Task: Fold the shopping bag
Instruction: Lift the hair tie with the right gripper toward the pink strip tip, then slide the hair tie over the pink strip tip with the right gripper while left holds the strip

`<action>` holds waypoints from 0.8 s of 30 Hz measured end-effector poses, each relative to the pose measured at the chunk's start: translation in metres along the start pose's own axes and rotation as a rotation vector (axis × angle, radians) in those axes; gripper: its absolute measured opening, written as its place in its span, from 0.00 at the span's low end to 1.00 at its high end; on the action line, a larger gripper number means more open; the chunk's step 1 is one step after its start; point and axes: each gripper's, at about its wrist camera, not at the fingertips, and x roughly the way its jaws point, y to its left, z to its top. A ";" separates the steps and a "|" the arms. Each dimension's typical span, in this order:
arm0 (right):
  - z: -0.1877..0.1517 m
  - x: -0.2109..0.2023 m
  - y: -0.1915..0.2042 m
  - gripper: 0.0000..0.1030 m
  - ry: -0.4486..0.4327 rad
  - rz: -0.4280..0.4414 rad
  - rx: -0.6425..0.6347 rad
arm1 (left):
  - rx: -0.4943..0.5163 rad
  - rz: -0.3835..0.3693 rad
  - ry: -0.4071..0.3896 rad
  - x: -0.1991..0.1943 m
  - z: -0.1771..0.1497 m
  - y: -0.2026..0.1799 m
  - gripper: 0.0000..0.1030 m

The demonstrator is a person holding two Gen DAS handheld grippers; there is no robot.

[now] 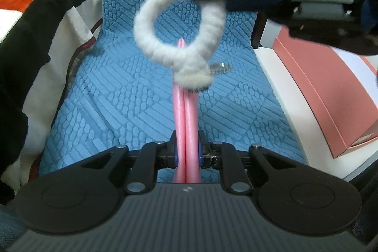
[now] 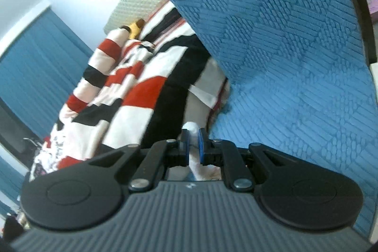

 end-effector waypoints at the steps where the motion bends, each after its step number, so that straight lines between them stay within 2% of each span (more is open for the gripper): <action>1: -0.001 0.002 -0.003 0.11 0.004 -0.018 0.014 | 0.006 -0.001 0.000 0.000 0.000 -0.001 0.16; 4: -0.005 0.011 -0.014 0.12 0.027 -0.084 0.062 | 0.027 0.001 -0.005 0.000 -0.002 -0.003 0.16; 9: -0.012 0.020 -0.024 0.13 0.063 -0.207 0.066 | 0.056 -0.007 0.009 0.004 -0.005 -0.007 0.16; 24: -0.016 0.027 -0.044 0.15 0.121 -0.298 0.114 | 0.132 -0.012 0.071 0.020 -0.013 -0.021 0.16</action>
